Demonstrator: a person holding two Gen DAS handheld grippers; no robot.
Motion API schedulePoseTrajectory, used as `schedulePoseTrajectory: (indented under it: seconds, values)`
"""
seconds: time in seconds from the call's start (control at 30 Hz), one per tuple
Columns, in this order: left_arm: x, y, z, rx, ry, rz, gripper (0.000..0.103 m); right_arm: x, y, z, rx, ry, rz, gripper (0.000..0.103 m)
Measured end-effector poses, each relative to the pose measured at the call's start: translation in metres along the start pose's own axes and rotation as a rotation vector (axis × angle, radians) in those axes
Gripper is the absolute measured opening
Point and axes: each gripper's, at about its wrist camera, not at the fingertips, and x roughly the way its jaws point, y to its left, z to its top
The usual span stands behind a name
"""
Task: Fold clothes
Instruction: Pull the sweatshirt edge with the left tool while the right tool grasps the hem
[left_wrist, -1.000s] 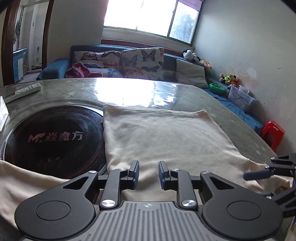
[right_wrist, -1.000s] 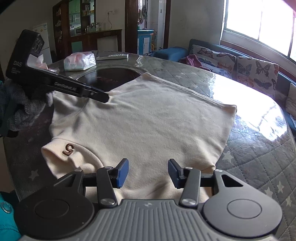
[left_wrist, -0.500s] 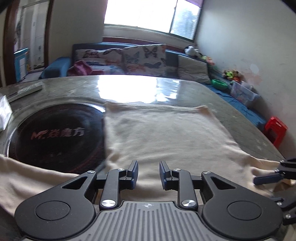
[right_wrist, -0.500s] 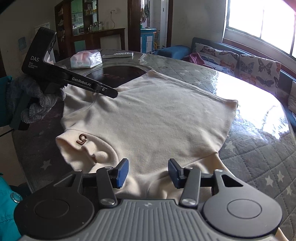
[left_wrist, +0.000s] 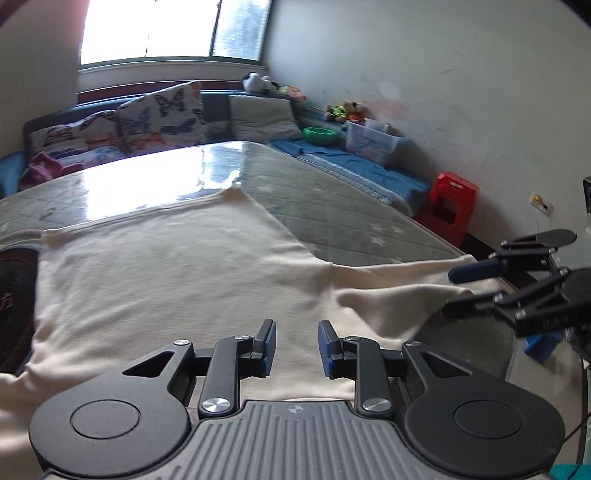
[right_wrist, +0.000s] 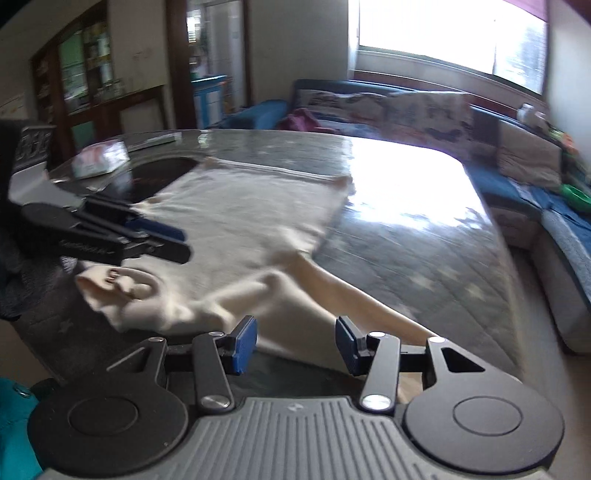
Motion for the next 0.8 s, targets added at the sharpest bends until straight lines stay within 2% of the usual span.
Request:
schedulePoseTrajectory:
  seconds: [0.2,0.37,0.57,0.7,0.8]
  values:
    - [0.006,-0.011,-0.006,0.045,0.028,-0.032,0.028,-0.022,-0.049,-0.028,0.148,0.008,-0.183,0.047]
    - [0.010,-0.016,-0.009,0.064,0.045,-0.036,0.028,-0.033,-0.081,-0.045,0.261,-0.003,-0.278,0.047]
    - [0.011,-0.020,-0.011,0.083,0.060,-0.038,0.028,-0.021,-0.097,-0.057,0.296,0.024,-0.281,0.044]
    - [0.013,-0.021,-0.011,0.091,0.071,-0.036,0.028,-0.010,-0.098,-0.058,0.294,0.030,-0.275,0.036]
    - [0.014,-0.021,-0.012,0.094,0.077,-0.036,0.028,-0.008,-0.099,-0.056,0.292,0.023,-0.267,0.023]
